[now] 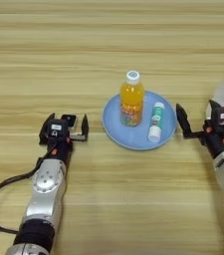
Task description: Move the objects on the table
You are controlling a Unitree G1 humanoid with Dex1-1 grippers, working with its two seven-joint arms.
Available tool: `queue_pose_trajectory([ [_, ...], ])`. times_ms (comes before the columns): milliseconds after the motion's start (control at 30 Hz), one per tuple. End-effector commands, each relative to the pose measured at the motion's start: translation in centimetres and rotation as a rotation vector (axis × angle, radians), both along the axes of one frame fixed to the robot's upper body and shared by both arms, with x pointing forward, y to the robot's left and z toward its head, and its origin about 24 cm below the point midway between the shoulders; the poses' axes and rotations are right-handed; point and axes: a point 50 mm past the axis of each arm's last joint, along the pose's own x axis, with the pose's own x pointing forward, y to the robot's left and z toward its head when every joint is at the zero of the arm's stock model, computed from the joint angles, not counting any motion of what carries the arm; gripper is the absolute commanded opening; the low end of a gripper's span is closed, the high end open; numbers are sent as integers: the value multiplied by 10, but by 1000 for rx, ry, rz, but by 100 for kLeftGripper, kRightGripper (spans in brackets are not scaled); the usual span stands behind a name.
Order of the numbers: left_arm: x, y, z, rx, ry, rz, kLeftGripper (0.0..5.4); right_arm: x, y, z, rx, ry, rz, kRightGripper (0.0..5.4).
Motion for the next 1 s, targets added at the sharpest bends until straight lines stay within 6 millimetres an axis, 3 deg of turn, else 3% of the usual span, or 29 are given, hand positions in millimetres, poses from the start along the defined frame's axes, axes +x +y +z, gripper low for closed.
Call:
queue_pose_trajectory([
  [33,-1,1,5,-6,-47,-5,538,-2,3,3,-24,-10,30,540],
  [1000,-2,6,12,-4,-120,41,538,-12,57,28,-102,-109,327,540],
])
